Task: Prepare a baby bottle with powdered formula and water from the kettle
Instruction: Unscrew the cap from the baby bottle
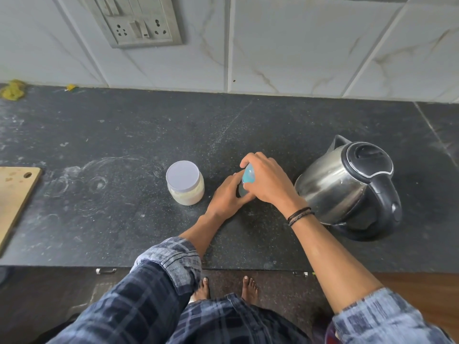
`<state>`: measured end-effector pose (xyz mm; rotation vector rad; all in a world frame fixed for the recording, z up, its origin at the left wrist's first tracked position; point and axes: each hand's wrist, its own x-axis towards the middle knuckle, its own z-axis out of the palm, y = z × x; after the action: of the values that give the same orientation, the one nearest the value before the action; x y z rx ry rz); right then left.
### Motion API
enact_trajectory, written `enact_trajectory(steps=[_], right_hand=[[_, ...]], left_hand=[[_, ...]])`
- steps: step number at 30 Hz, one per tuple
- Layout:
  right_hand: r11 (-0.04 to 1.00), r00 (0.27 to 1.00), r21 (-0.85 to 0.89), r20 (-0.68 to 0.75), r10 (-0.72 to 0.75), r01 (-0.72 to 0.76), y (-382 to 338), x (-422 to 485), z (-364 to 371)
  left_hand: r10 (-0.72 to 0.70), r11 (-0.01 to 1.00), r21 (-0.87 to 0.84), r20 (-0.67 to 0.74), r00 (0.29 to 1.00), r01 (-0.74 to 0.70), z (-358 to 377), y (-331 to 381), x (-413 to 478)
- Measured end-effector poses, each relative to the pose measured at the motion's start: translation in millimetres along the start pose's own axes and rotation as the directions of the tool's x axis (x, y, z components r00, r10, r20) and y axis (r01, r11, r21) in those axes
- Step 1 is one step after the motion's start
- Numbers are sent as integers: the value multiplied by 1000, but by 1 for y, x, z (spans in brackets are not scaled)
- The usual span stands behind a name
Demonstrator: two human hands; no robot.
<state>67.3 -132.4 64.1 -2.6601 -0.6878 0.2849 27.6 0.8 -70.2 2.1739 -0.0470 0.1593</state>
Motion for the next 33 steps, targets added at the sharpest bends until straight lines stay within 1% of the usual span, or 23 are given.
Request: enact_trajectory(steps=[3,8,13,17,21,24,26,28,31,33], right_hand=[[1000,1000,28,25,4,-5,-2,0,-3],[1000,999,-27,-42,10,-11,-3,-3,1],[1000,999,7,40,-7,6,-3,-2,-5],[1000,1000,-12,-20,23,-23,-4,-5,-3],[1000,1000,14,30,7,-8,-3,-3,-7],[998,1000,60,-8,5,-4,-6,-4,-8],[999,999,36,-28,21,-20,-5,-6,-5],[999,999,17,-17,33,-32,-3,-7,-3],[999,999,43,32,13,-14,-3,-5,-7],[999,1000,46,24,0,-1,-5,-6,-9]], left_hand=[[1,1000,-13,5,1000,-1,-1,0,-1],[-1,1000,-2,14,1000,1,0,2,-1],[-5,1000,-6,14,1000,5,0,0,-1],[24,1000,-7,-3,1000,-24,0,1,-1],[18,1000,-4,-9,1000,-18,0,1,1],[54,999,-6,-19,998,-54,-1,0,0],[47,999,-8,-19,999,-47,-1,0,0],[33,999,-3,-16,999,-33,0,0,0],[34,999,-4,-17,999,-34,0,0,0],[48,999,-5,-20,999,-48,0,-1,0]])
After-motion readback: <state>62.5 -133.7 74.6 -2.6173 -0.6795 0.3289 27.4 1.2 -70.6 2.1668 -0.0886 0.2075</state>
